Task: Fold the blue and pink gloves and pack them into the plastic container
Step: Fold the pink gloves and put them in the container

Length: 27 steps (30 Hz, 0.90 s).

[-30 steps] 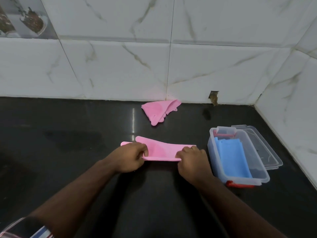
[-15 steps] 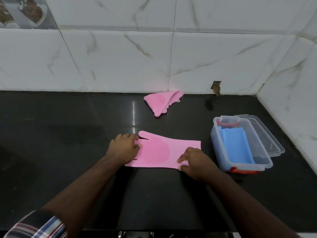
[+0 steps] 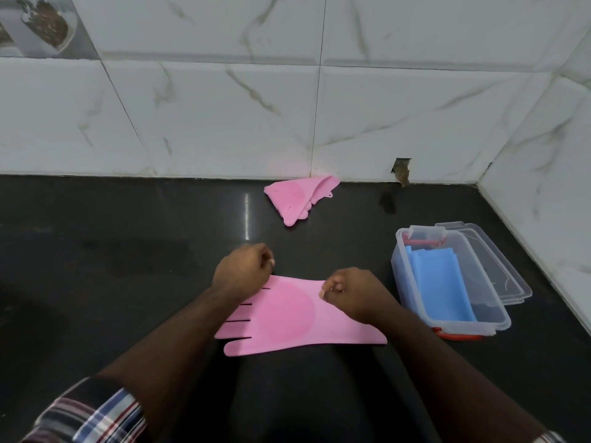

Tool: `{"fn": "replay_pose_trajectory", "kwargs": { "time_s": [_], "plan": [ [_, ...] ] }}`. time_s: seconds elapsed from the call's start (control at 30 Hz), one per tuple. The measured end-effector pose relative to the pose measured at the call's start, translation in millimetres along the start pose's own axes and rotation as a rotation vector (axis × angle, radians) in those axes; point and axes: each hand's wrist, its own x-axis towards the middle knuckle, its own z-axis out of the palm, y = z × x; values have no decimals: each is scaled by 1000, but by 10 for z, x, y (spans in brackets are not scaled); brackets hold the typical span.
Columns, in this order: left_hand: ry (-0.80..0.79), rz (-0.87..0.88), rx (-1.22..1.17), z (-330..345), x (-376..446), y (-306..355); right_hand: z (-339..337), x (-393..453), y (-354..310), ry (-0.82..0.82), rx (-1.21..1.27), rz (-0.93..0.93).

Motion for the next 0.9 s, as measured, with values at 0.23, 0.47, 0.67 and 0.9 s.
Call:
{"fn": "replay_pose_trajectory", "kwargs": {
  "time_s": [0.23, 0.47, 0.67, 0.9],
  "plan": [
    [40, 23, 72, 98, 538, 350, -155, 449, -20, 159, 141, 17],
    [106, -26, 190, 272, 1125, 554, -213, 866, -67, 315, 323, 78],
    [133, -204, 32, 394, 1481, 555, -68, 1082, -54, 285, 449, 110],
    [216, -302, -465, -99, 1698, 557, -102, 1212, -24, 328, 568, 128]
  ]
}}
